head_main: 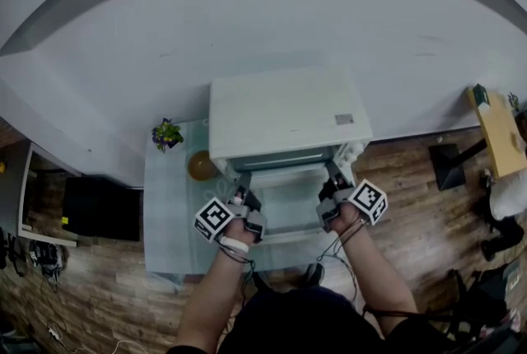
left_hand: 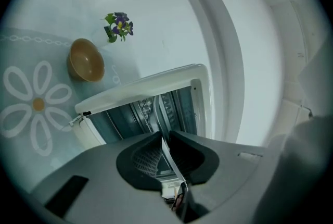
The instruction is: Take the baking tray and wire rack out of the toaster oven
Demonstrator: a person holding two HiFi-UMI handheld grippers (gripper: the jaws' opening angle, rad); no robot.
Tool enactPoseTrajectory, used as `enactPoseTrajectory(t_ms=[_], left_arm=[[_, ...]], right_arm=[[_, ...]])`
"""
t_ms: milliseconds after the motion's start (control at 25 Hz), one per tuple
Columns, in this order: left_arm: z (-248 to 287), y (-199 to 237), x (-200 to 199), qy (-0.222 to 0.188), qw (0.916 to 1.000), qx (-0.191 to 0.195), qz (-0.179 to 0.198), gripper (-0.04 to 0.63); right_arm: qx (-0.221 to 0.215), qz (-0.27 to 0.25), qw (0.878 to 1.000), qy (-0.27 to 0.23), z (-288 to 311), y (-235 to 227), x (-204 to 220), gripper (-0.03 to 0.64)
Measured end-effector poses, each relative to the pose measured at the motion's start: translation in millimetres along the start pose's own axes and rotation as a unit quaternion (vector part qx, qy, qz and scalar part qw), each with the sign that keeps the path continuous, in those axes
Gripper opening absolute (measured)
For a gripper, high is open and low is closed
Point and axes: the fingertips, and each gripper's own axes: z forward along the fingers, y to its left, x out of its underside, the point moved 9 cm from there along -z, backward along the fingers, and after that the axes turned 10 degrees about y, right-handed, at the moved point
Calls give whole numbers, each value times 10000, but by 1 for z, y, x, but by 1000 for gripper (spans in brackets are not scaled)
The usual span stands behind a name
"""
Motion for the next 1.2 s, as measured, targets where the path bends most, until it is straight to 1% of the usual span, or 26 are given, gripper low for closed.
enactPoseTrajectory(t_ms=[120, 240, 280, 360, 440, 480, 560, 640, 760, 800, 840, 880, 920, 1040, 1080, 1120, 1200], left_arm=[[-9, -1, 8, 93, 9999, 74, 11, 48], [-22, -3, 16, 302, 9995, -2, 110, 54], [-27, -5, 18, 375, 9992, 2, 161, 71], [-38, -6, 19, 447, 9988, -23, 196, 143], [-45, -5, 13, 457, 9984, -151, 284, 173], [-46, -4, 8, 470, 9978, -214, 411, 179], [-43, -2, -9, 587, 9939, -292, 888, 184], [-37, -3, -23, 861, 9866, -442, 1313, 183], [-29, -6, -36, 1187, 9764, -628, 1693, 165], [-28, -8, -38, 1236, 9746, -637, 1753, 147], [-27, -9, -40, 1268, 9739, -630, 1771, 127], [-27, -10, -40, 1290, 9740, -624, 1757, 115], [-27, -11, -40, 1307, 9741, -630, 1733, 113], [-27, -8, -40, 1389, 9718, -740, 1756, 86], [-27, -8, -39, 1444, 9699, -788, 1794, 81], [-26, -8, -39, 1516, 9674, -835, 1850, 80], [-24, -11, -40, 1707, 9595, -944, 2031, 70]], right_arm=[[-84, 117, 9999, 59, -11, -4, 4, 51], [-51, 191, 9998, 102, -21, -7, 8, 48], [-52, 203, 9997, 114, -24, -7, 10, 48], [-68, 228, 9996, 135, -30, -7, 13, 45], [-101, 254, 9995, 167, -35, -9, 15, 41], [-134, 261, 9994, 189, -37, -10, 16, 41], [-182, 244, 9992, 241, -42, -13, 17, 41], [-147, 166, 9993, 289, -45, -13, 19, 45], [29, -94, 9993, 356, -45, -13, 17, 62], [101, -150, 9991, 384, -45, -13, 14, 97], [169, -195, 9987, 429, -43, -12, 11, 147], [224, -251, 9982, 505, -41, -10, 6, 178], [267, -337, 9972, 618, -39, -8, 0, 190], [349, -789, 9897, 1146, -25, -2, -18, 196], [344, -974, 9852, 1366, -20, 0, -24, 191], [334, -1161, 9796, 1609, -15, 1, -28, 171], [331, -1533, 9653, 2086, -7, 4, -33, 108]])
